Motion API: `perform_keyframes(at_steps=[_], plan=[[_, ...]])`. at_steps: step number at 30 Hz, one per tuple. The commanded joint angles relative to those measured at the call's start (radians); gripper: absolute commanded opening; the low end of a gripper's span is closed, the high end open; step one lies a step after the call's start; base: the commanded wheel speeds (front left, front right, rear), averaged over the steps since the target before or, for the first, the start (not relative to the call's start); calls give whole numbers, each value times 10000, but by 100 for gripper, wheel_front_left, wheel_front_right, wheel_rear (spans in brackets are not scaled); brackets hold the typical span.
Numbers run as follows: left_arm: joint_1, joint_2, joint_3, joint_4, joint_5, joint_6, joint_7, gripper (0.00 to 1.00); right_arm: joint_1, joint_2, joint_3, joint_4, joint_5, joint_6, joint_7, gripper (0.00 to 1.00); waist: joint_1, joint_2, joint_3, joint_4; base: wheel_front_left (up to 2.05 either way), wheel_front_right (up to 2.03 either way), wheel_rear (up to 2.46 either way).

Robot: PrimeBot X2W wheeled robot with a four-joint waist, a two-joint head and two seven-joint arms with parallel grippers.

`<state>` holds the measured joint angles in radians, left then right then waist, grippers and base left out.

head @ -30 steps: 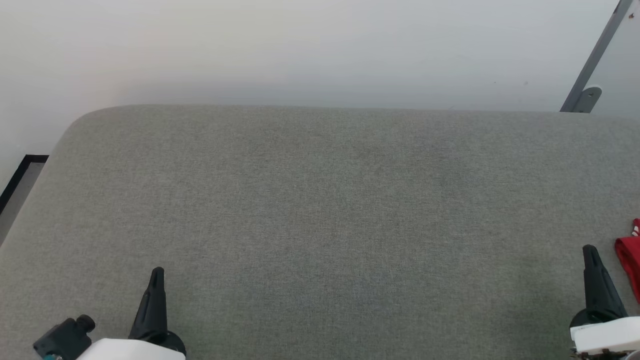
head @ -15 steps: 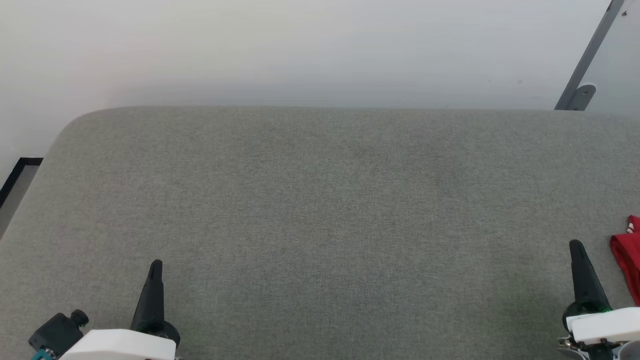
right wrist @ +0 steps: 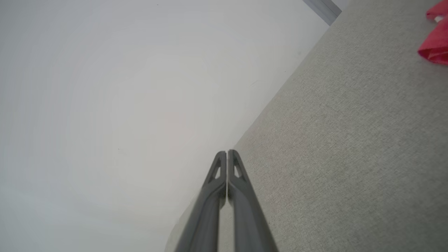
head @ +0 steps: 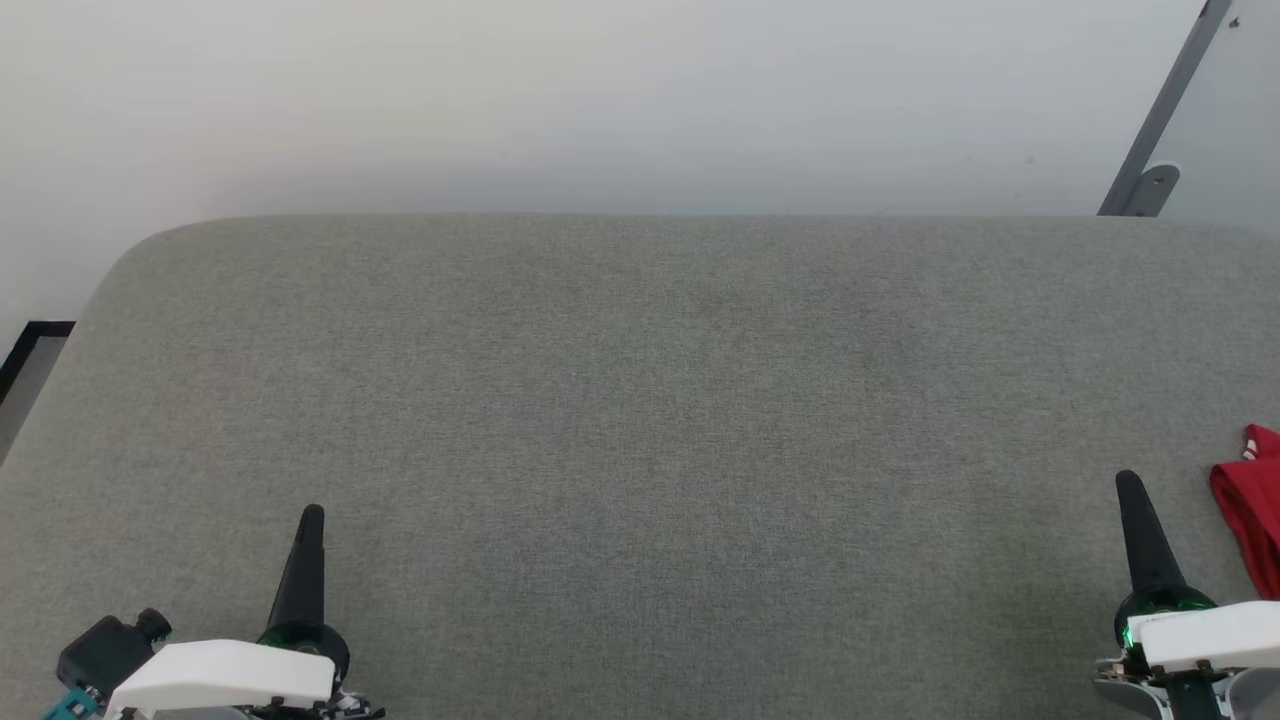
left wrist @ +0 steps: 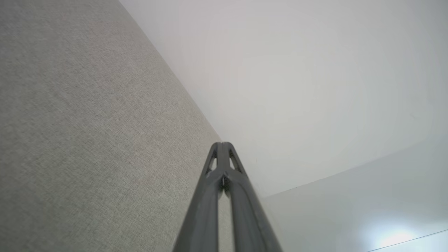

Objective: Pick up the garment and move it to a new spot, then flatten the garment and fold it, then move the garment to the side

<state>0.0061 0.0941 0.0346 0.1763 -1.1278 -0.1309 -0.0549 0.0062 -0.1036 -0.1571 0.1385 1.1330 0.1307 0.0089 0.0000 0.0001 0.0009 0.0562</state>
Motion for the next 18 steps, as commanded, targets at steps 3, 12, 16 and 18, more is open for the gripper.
perform_keyframes(at_steps=[3,12,16,18], plan=[[-290,1,79,-5,-540,3,132,0,-289,16,50,46,504,1,123,0,0,-1,2,-35,0,0,0],[-424,-31,145,109,-1288,3,352,0,-448,108,110,202,1205,1,289,0,0,-1,4,-104,0,0,0],[-530,-52,184,171,-1732,3,482,0,-524,159,141,309,1611,1,380,0,0,-1,6,-147,0,0,0],[-555,-62,200,197,-1897,3,529,0,-563,178,155,352,1776,1,408,0,0,-1,7,-164,0,0,0]])
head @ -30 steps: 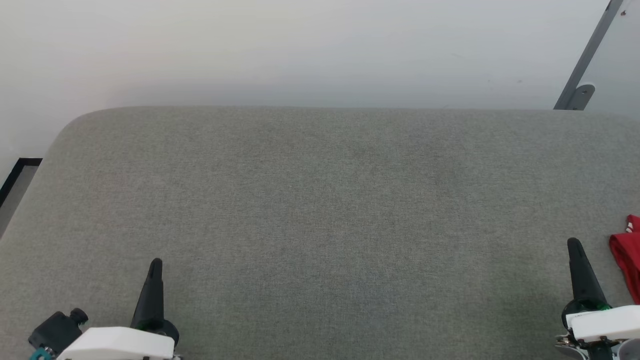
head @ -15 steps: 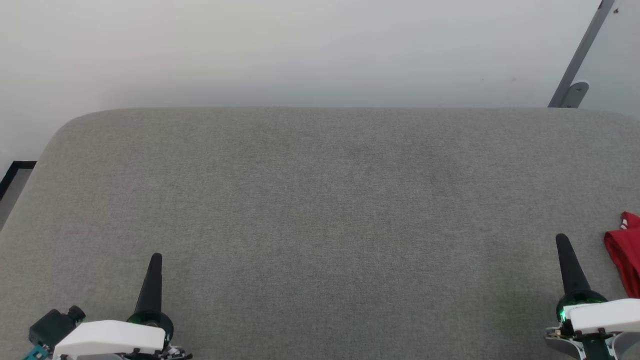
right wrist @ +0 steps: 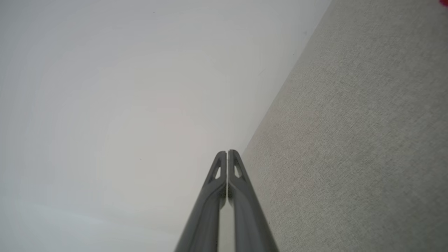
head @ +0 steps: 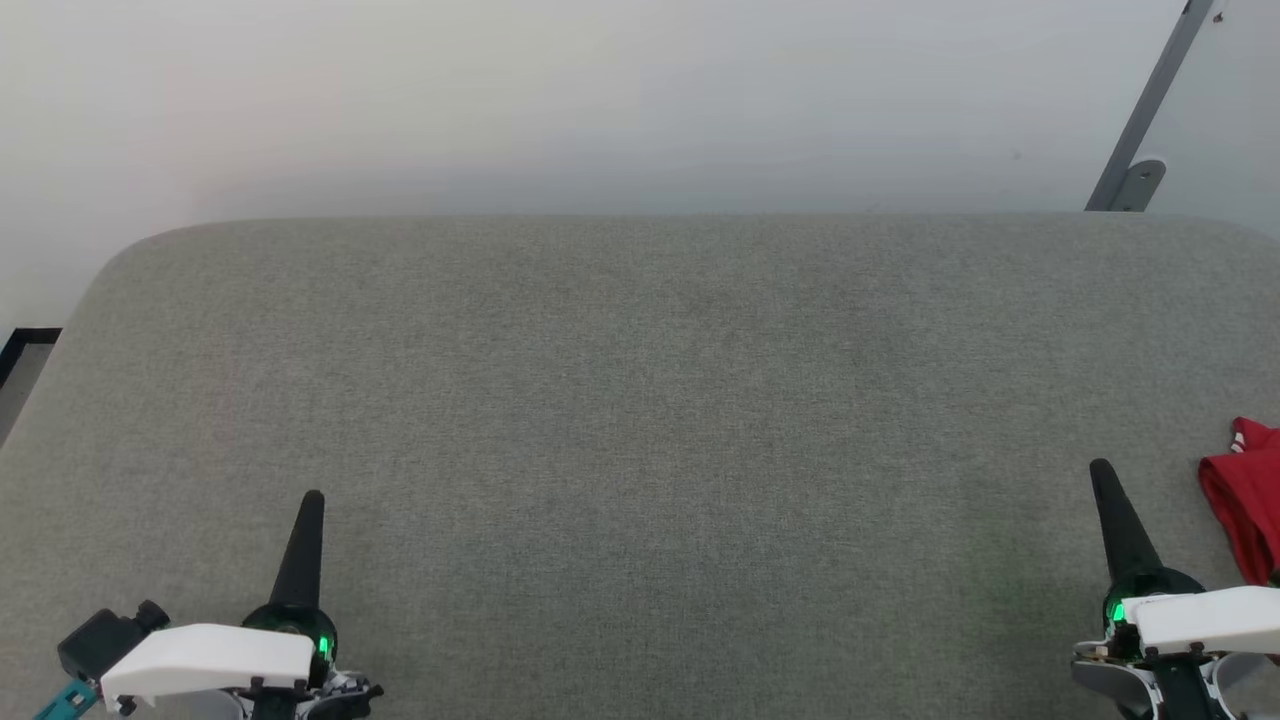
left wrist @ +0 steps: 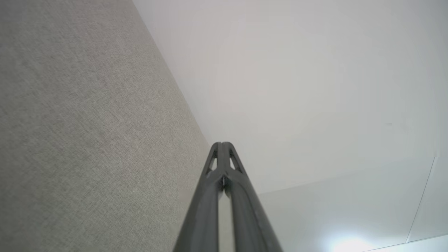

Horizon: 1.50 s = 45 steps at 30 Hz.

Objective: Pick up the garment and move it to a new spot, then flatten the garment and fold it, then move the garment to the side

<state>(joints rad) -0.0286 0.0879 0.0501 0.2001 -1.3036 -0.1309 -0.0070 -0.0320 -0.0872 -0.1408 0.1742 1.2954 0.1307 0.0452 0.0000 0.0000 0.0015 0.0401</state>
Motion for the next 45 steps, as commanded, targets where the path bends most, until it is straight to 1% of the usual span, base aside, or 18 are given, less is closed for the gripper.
perform_keyframes(at_steps=[1,21,45], plan=[[-213,-6,52,-29,-227,3,69,0,-204,20,-2,16,233,1,70,0,0,0,1,-12,0,0,0],[-541,-80,213,210,-1783,4,541,0,-501,198,142,369,1682,1,382,0,0,0,7,-183,0,0,0],[-833,-177,384,438,-3217,4,993,0,-813,386,268,721,3082,0,696,0,0,0,15,-380,0,0,0]])
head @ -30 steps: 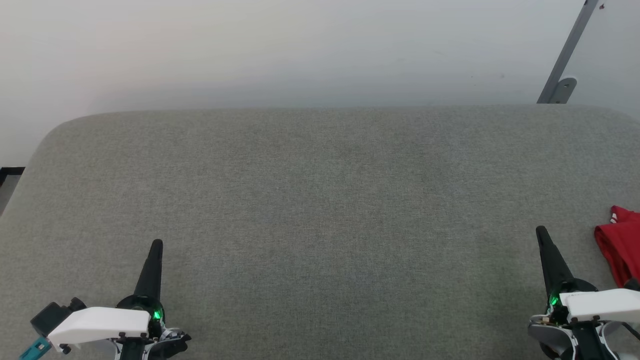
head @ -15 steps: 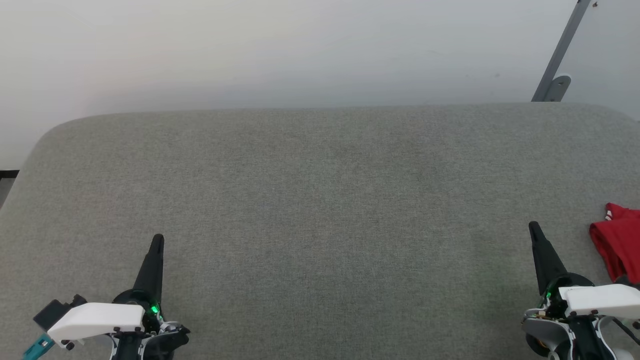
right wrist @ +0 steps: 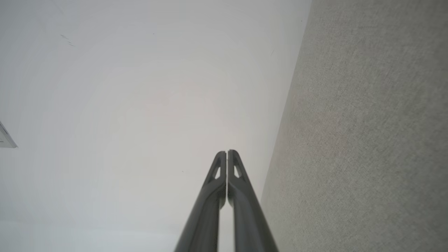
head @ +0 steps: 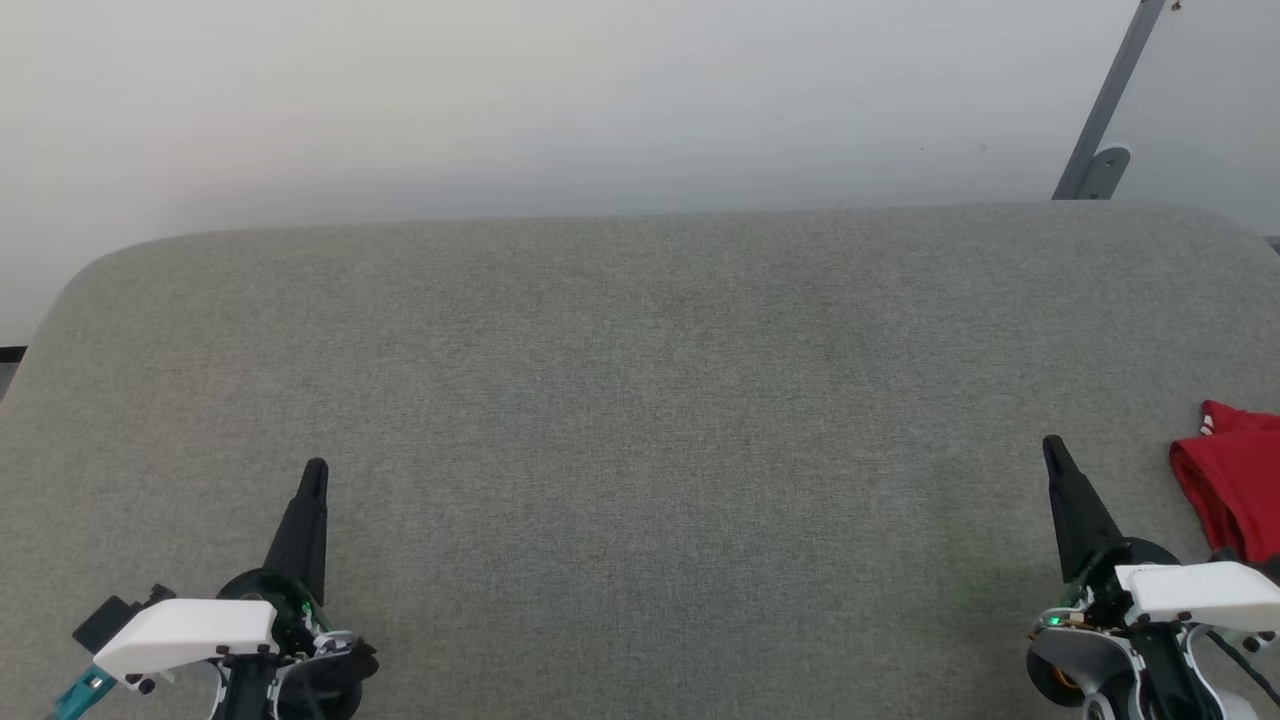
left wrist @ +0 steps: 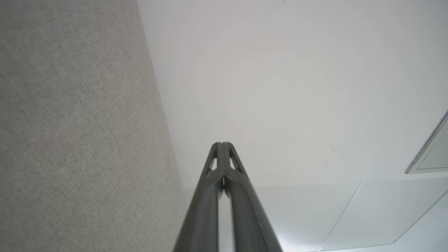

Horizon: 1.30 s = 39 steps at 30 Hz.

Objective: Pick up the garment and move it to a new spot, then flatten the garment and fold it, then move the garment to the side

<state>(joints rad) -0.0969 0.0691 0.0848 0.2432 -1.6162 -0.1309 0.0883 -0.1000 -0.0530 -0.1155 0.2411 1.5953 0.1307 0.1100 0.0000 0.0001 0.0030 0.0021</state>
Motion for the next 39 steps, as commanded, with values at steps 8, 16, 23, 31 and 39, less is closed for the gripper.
perform_keyframes(at_steps=[8,16,23,31,39], plan=[[-169,-14,70,21,-188,4,84,0,-136,46,25,64,191,0,65,0,0,-1,1,-21,0,0,0],[-172,-31,92,21,-152,4,112,0,-125,46,26,62,191,0,66,0,0,-1,1,-21,0,0,0],[-174,-46,107,23,-130,4,134,0,-125,46,24,62,192,0,65,0,0,-1,1,-21,0,0,0],[-176,-61,125,24,-114,4,154,0,-125,46,26,62,193,0,65,0,0,-1,1,-21,0,0,0],[-177,-77,147,25,-87,4,166,0,-125,46,27,62,193,0,64,0,0,-1,1,-21,0,0,0]])
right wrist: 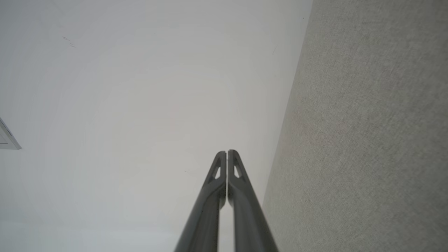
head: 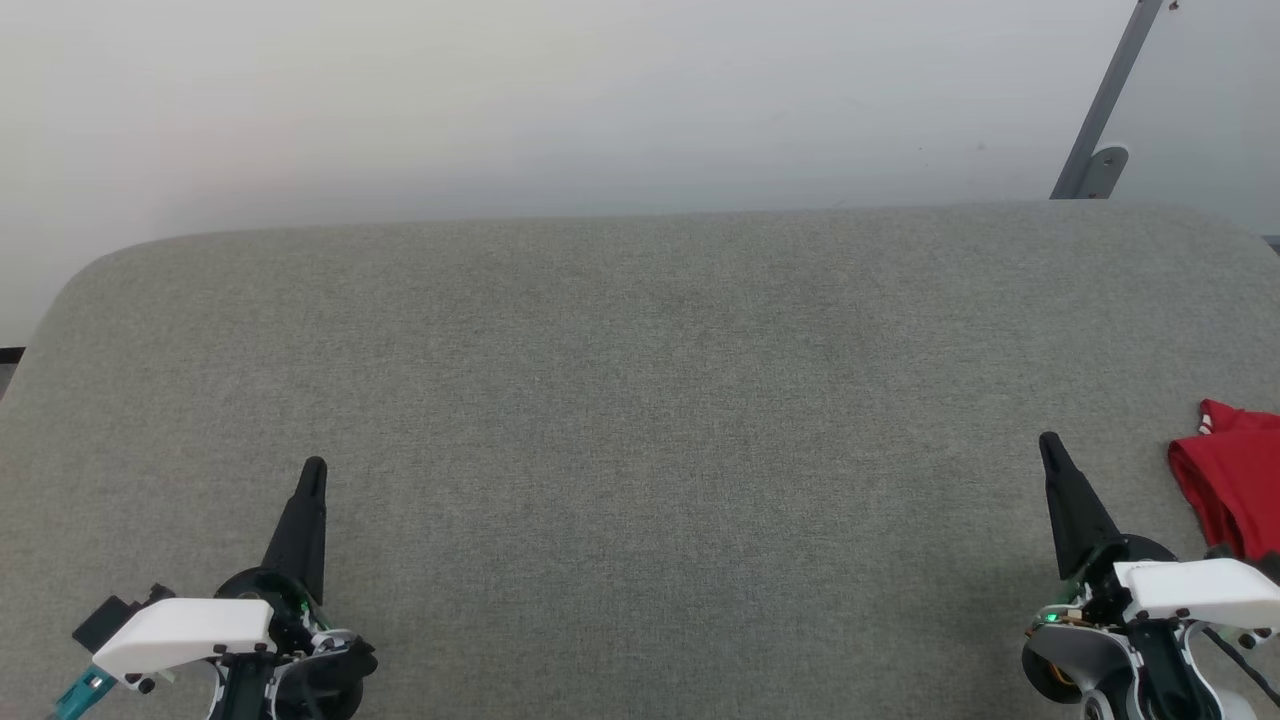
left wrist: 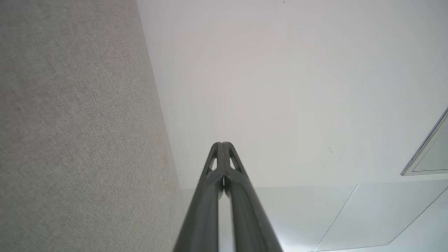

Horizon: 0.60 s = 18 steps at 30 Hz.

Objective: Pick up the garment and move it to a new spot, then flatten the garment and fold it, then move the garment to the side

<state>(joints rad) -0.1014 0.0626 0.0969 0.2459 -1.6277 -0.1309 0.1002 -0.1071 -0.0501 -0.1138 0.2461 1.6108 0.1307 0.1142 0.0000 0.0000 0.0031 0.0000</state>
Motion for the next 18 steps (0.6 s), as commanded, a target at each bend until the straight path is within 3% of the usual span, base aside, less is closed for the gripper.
perform_keyframes(at_steps=[1,18], plan=[[-131,-15,29,-2,31,4,50,0,-54,17,7,12,38,0,22,0,0,0,0,0,0,0,0],[-130,-40,66,-1,61,4,59,0,-54,17,7,12,39,0,21,0,0,0,0,0,0,0,0]])
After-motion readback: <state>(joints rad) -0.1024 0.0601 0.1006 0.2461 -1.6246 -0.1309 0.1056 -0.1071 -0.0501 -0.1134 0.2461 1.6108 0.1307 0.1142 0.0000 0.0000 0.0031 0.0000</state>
